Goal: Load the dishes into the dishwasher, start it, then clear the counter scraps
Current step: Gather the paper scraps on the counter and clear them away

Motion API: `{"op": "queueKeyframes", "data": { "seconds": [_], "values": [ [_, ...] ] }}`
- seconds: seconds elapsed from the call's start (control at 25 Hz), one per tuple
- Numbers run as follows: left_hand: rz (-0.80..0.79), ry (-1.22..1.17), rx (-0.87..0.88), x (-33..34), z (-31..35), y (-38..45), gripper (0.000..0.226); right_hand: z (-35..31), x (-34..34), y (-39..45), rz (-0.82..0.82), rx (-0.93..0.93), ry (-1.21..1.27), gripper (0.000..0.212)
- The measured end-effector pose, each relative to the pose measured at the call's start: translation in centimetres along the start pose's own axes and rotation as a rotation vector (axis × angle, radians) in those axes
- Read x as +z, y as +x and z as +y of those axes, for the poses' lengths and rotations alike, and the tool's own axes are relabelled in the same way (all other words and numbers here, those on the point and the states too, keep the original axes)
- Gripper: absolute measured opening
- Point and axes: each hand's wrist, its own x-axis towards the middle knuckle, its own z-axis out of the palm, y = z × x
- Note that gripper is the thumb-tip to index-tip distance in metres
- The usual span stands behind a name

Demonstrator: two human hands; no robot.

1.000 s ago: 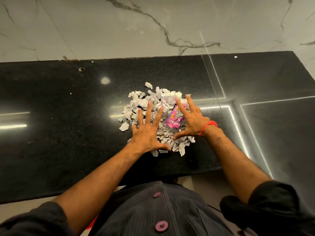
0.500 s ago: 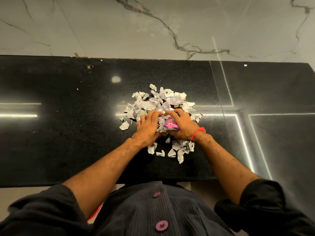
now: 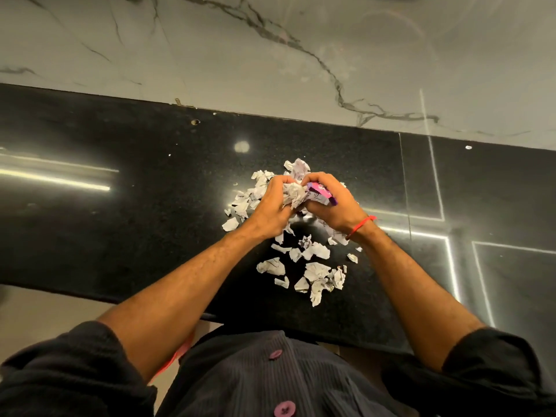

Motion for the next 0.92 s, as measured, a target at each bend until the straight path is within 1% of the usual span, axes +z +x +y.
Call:
{"op": "queueKeyframes", "data": {
  "seconds": [0.12, 0.24, 0.36, 0.52, 0.64, 0.76, 0.92],
  "values": [
    [0.038, -0.079, -0.108, -1.5, 1.2, -0.7, 0.039, -0.9, 0.4, 1.1, -0.042, 0.02, 0.116, 0.033],
    [0.154, -0.125, -0.178, -3.0, 1.6, -2.2, 0.042, -1.8, 1.6, 2.4, -0.116, 0.01, 0.208, 0.034],
    [0.238, -0.15, -0.246, -5.2, 1.0, -4.7, 0.042, -3.3, 4.3, 3.5, -0.21, -0.014, 0.225, 0.036],
    [0.327, -0.172, -0.281, -8.8, -0.4, -8.9, 0.042, -6.2, 8.9, 4.1, -0.305, -0.075, 0.211, 0.036],
    [0.396, -0.214, -0.318, -11.6, -1.6, -12.7, 0.043, -8.7, 13.1, 4.3, -0.383, -0.105, 0.189, 0.037],
    [0.479, -0.259, -0.341, -14.5, -3.6, -17.8, 0.043, -11.3, 18.9, 3.5, -0.447, -0.134, 0.171, 0.039],
    [0.584, -0.254, -0.366, -19.0, -7.6, -25.4, 0.043, -15.1, 28.1, 1.6, -0.524, -0.138, 0.17, 0.041]
  ]
}}
